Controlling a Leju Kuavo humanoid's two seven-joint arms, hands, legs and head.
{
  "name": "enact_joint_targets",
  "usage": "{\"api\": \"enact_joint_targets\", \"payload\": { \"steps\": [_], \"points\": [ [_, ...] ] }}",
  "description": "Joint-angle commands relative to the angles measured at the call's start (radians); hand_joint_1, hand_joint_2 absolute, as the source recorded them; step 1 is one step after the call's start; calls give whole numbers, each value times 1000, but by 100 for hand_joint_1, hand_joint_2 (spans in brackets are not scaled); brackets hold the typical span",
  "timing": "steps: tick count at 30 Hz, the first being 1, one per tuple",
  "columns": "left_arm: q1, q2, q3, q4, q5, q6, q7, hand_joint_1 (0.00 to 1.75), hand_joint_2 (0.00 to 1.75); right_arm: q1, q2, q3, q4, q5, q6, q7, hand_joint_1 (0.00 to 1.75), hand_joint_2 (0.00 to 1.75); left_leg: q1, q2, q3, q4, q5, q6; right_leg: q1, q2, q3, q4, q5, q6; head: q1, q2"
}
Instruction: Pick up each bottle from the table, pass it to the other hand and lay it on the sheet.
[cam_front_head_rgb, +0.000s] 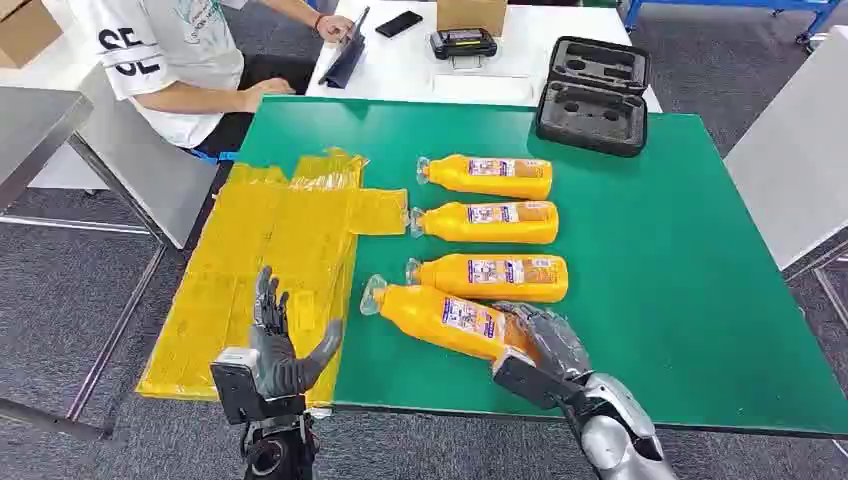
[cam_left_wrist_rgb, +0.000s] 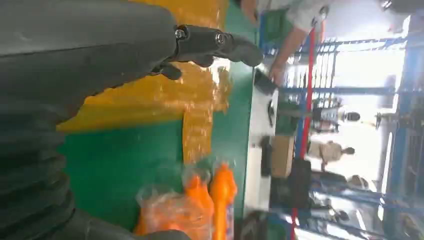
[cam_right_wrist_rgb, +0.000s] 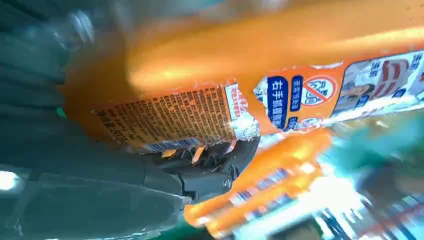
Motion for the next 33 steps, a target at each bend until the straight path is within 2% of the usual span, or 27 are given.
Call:
{"api": "enact_joint_targets", "payload": {
  "steps": [1,7,15,20,21,27,31,33],
  "points": [
    [-22,45,16,-18,36,-47,16,0,175,-28,73,-38,0,-10,-11,-16,175,175,0,2,6,-1,-2,-2,1,2,4,0,-2,-2,0,0],
    [-10,71,10,-68,100,-124,22,0,175,-30,80,-66,15,-17,-21,-32,173,175,0,2,3,-1,-1,-1,0,1,2,0,-1,-1,-1,0],
    [-7,74,11,-76,102,-127,24,0,175,-30,79,-67,15,-18,-21,-32,173,175,0,1,4,-1,-1,-1,0,1,3,0,-1,-1,-1,0],
    [28,115,38,-186,196,-253,52,0,175,5,96,-96,-9,-16,-32,-41,171,175,1,2,7,-1,-3,-2,1,1,6,0,-3,-2,0,0],
    [32,116,44,-194,197,-259,57,0,175,5,98,-98,-9,-15,-32,-42,171,175,1,1,3,-1,-1,-1,1,1,2,0,-1,-2,0,0],
    [33,113,43,-193,197,-259,57,0,175,2,98,-98,-9,-15,-32,-42,171,175,0,2,6,-1,-2,-2,0,1,5,0,-2,-2,0,0],
    [37,130,54,-165,272,-458,109,0,175,-18,126,-115,18,-28,-49,-102,175,175,1,3,7,-1,-3,-2,1,2,6,0,-2,-2,0,0],
    [32,122,56,-130,251,-481,120,0,175,-12,146,-119,15,-42,-56,-136,175,175,0,3,6,-1,-2,-2,0,2,5,-1,-2,-2,0,0]
  ]
}}
